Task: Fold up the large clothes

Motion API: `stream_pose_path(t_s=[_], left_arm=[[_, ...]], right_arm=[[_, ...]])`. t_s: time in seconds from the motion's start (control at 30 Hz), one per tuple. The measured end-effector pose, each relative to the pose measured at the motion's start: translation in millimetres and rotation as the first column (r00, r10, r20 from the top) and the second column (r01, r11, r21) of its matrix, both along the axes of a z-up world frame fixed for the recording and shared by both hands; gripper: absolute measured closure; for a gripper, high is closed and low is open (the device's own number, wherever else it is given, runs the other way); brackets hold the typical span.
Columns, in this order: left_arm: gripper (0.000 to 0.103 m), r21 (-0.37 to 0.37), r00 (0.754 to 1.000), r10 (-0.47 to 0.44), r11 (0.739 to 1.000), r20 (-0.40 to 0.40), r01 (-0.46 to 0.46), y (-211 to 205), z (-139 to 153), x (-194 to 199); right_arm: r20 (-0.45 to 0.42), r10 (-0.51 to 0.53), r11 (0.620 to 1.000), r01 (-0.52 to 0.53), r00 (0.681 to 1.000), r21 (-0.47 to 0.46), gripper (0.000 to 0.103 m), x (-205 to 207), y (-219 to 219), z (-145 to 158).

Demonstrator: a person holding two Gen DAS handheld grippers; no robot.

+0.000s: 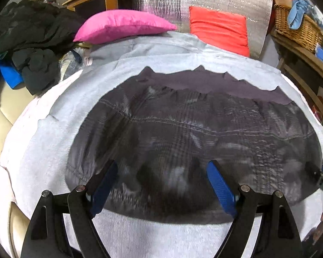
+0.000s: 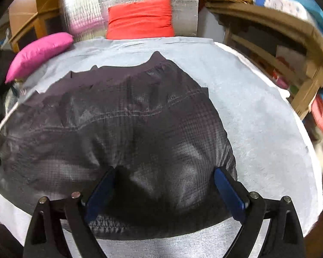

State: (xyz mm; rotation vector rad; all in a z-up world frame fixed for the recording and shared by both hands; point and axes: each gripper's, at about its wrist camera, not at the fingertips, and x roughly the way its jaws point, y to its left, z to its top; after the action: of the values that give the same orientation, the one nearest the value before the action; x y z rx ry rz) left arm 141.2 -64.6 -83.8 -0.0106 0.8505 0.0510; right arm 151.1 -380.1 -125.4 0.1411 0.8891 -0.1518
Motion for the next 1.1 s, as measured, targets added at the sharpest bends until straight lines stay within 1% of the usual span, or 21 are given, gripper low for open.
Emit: stream_pose_path(t_s=[0.03,0.13,0.23,0.3,0.37,0.47,0.53,0.63,0.67,0.73,0.77,0.83,0.97,1.1], left_arm=[[0.017,-0.002,1.0,0.0,1.0,0.011,0.0,0,4,-5],[0.017,-0.018,0.999,-0.007,1.0,0.039,0.007,-3,16,-19],[0.017,-0.01,0.997,-0.027,1.0,0.065,0.028,-10,28,-39],[0.017,-0.006,0.995,-0.059,0.998,0.077,0.059,-16,34,-56],[0.017,-0.015,0.993,-0.089,0.996,0.075,0.09,-20,37,-71],[0.017,-0.01,0.993,-0.084,0.996,0.089,0.085,-24,44,-94],[0.016,-0.008,0.991,-0.078,0.997,0.109,0.079,-24,49,-109],[0.0,0.017,0.987,-0.056,0.998,0.15,0.054,-25,58,-131],[0.0,0.025,0.985,-0.049,0.999,0.167,0.045,-25,61,-137],[0.0,0.035,0.981,-0.049,0.998,0.19,0.043,-26,66,-148],[0.0,0.03,0.98,-0.054,0.998,0.191,0.049,-25,67,-152],[0.0,0.018,0.98,-0.062,0.998,0.189,0.06,-25,70,-156],[0.0,0.025,0.975,-0.065,0.998,0.212,0.061,-24,76,-163],[0.0,0.006,0.975,-0.045,0.999,0.219,0.045,-20,79,-163]], right_arm=[[0.002,-0.01,1.0,0.01,1.0,0.006,0.008,-2,-1,7],[0.079,0.009,1.0,-0.011,0.997,0.025,0.008,-25,5,37],[0.134,0.052,0.998,-0.057,0.99,0.037,0.008,-51,22,61],[0.165,0.097,0.994,-0.105,0.982,0.038,0.008,-70,39,70],[0.177,0.133,0.99,-0.139,0.975,0.023,0.008,-92,58,75],[0.157,0.168,0.983,-0.177,0.973,0.049,0.008,-114,77,71],[0.153,0.175,0.981,-0.185,0.973,0.053,0.008,-132,85,69],[0.176,0.181,0.981,-0.19,0.968,0.035,0.008,-159,94,73],[0.178,0.183,0.982,-0.186,0.967,0.005,0.008,-167,98,75],[0.174,0.189,0.982,-0.187,0.966,-0.027,0.004,-171,102,77],[0.177,0.19,0.982,-0.187,0.966,-0.034,0.0,-176,103,79],[0.192,0.181,0.983,-0.175,0.964,-0.05,0.0,-183,105,83],[0.208,0.168,0.985,-0.156,0.964,-0.069,0.0,-191,107,90],[0.219,0.152,0.988,-0.139,0.964,-0.072,0.0,-193,103,96]])
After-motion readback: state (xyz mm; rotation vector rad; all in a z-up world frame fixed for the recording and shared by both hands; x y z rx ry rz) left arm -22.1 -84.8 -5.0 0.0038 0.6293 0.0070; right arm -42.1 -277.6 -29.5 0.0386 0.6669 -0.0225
